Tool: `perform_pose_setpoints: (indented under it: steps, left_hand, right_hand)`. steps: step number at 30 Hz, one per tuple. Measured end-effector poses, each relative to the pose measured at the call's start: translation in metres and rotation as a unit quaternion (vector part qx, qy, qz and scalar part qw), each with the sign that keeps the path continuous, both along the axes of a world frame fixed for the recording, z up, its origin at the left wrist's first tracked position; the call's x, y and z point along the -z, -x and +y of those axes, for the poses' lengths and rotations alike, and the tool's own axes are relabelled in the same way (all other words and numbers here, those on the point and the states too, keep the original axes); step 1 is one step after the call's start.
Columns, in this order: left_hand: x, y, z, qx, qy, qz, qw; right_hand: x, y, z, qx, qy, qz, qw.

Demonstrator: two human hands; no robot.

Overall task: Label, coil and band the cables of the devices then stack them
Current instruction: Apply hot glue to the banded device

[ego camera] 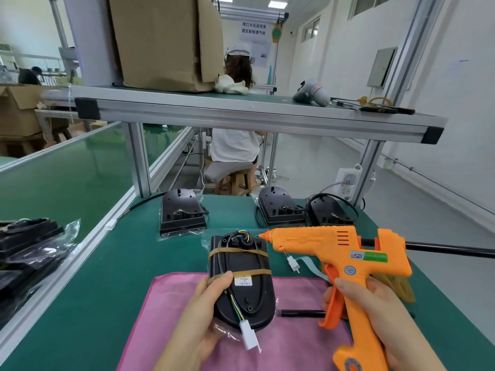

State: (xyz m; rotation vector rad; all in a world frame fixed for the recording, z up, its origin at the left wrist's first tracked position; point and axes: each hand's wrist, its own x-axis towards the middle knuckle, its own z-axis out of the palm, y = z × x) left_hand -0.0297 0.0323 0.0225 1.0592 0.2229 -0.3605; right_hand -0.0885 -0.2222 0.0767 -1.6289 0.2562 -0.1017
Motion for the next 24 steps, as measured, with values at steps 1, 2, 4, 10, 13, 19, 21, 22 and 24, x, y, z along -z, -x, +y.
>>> perform_pose_setpoints:
  steps: [1,2,4,10,13,19,21,22,24]
  left_hand:
    - [0.0,0.0,0.0,0.001,0.001,0.001,1.0]
    - [-0.001,0.0,0.0,0.002,0.003,0.001,1.0]
    - [-0.001,0.0,0.0,0.003,0.008,0.001,1.0]
    - [-0.001,0.001,-0.002,0.006,0.02,0.003,1.0]
    - [0.0,0.001,-0.002,0.004,0.022,0.003,1.0]
    - [-0.001,0.001,0.001,0.001,0.021,0.01,1.0]
    - [-0.001,0.001,0.002,0.003,0.024,0.008,1.0]
    - [-0.001,0.001,0.002,0.004,0.024,0.007,1.0]
    - [-0.001,0.002,0.003,0.005,0.022,0.007,1.0]
  right_hand:
    - [-0.002,0.001,0.002,-0.001,-0.001,0.002,1.0]
    - [-0.003,0.002,0.003,-0.002,-0.002,0.001,1.0]
    - [-0.003,0.004,0.007,-0.007,-0.007,0.005,1.0]
    - [-0.007,0.005,0.022,-0.007,-0.012,-0.006,1.0]
    - [-0.008,0.005,0.023,-0.007,-0.009,-0.007,1.0]
    - [-0.006,0.008,0.017,0.005,0.0,0.013,1.0]
    - [-0.006,0.008,0.016,0.014,0.005,0.008,1.0]
    - [-0.006,0.007,0.016,0.017,0.011,0.006,1.0]
    - [-0.008,0.006,0.016,0.023,0.02,0.003,1.0]
